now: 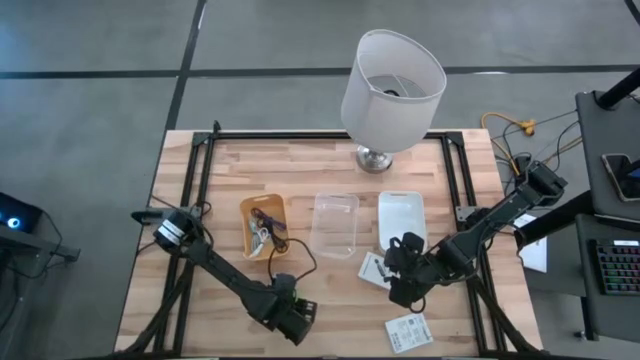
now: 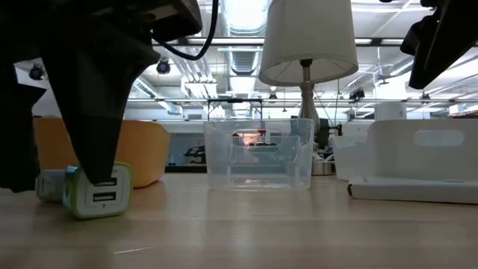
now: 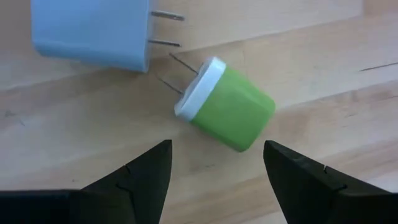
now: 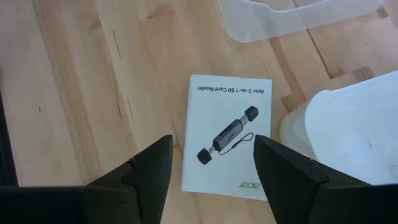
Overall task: Pick and place items into bin
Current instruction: Put the green charger adapter into the transparent bin
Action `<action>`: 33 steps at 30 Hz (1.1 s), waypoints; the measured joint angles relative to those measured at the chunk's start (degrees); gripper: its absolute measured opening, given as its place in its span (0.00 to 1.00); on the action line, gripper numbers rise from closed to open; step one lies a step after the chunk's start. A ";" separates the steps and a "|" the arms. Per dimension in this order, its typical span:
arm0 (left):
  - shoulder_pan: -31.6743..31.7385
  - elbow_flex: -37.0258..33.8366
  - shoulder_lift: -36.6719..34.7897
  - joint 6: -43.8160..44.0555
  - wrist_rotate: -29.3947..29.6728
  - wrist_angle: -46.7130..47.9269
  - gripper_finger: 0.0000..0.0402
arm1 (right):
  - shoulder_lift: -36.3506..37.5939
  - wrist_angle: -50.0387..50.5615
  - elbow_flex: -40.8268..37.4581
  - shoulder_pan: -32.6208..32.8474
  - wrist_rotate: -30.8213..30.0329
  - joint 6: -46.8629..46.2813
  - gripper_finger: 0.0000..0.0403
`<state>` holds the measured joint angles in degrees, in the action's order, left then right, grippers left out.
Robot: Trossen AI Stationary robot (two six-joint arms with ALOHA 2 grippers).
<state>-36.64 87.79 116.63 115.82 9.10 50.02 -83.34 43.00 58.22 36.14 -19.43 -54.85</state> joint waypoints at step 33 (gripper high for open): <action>5.79 4.04 -2.27 -122.89 -4.62 6.06 0.59 | 0.00 0.09 -0.04 -0.02 3.46 -1.87 0.52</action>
<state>-30.86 91.83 114.37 -7.08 4.48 56.08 -83.33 43.09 58.17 36.12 -15.96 -56.73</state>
